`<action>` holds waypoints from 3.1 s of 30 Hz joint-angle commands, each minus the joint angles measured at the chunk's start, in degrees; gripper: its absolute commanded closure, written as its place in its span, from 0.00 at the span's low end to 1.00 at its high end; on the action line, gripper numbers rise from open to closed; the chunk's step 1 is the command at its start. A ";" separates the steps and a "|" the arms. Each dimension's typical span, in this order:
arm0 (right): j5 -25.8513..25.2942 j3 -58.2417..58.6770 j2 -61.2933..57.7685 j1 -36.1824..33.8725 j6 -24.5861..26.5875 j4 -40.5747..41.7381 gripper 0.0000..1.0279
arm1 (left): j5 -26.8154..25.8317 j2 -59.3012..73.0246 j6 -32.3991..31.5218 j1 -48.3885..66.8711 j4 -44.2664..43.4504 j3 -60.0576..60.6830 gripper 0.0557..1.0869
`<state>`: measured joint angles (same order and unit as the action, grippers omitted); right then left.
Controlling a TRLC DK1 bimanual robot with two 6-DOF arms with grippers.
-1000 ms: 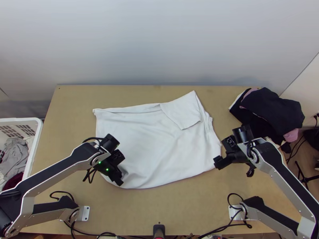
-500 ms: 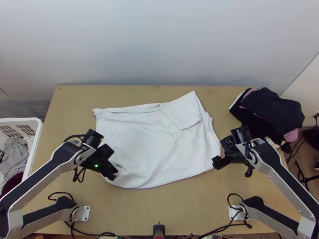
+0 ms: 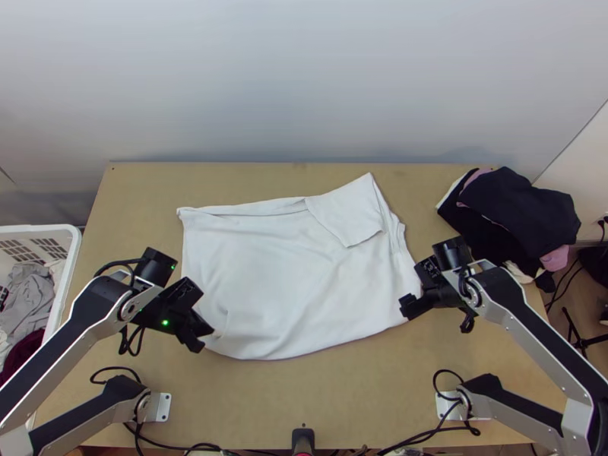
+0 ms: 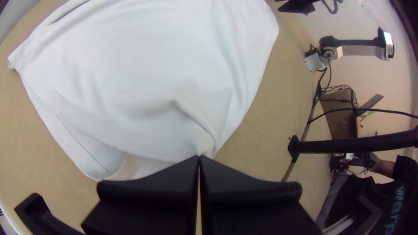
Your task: Fold the t-shirt
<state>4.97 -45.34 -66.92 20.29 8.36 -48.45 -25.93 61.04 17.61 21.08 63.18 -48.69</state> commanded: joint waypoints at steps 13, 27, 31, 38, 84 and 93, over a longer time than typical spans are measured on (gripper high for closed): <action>-3.13 3.95 2.40 -1.57 0.43 -1.83 0.13 | 0.01 -4.96 3.22 -5.52 3.09 -0.09 0.96; -3.13 8.25 1.52 -0.87 2.54 1.16 0.13 | -2.54 -6.10 9.03 -25.21 7.66 -10.82 0.96; -2.51 8.60 -0.85 -0.43 2.80 4.24 0.15 | -4.92 -5.84 10.26 -31.54 8.54 -13.45 0.96; -2.42 9.13 -2.34 1.24 2.63 5.99 0.20 | -6.23 -7.69 10.34 -33.83 10.74 -13.63 0.96; 5.66 -9.50 12.16 3.52 -1.42 -4.73 0.97 | -11.42 -8.74 12.98 -47.27 11.53 -17.76 0.96; 5.75 -32.27 10.14 3.35 -4.05 -9.12 0.97 | -17.05 -8.04 10.43 -48.59 10.47 -30.15 0.96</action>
<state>9.78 -63.61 -56.51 24.27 6.61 -54.59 -39.53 52.51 30.02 -25.91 74.72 -71.44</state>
